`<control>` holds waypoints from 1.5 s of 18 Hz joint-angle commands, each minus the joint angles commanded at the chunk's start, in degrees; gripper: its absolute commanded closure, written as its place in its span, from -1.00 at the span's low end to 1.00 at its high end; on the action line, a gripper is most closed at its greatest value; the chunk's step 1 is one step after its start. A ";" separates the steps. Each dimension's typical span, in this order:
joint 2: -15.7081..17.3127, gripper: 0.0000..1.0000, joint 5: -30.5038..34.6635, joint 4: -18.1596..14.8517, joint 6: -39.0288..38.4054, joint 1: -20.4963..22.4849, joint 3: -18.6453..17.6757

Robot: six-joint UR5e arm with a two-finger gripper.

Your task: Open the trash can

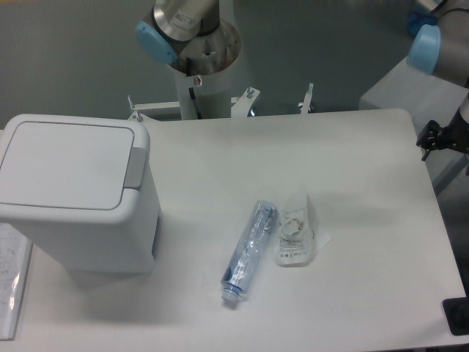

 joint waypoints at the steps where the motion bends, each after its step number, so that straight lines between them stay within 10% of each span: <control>1: 0.00 -1.00 0.00 0.00 0.00 0.00 0.00; 17: 1.22 -1.00 -4.03 -0.88 -6.23 -1.23 0.62; 27: 8.87 -1.00 -7.99 -9.40 -19.50 -6.67 1.32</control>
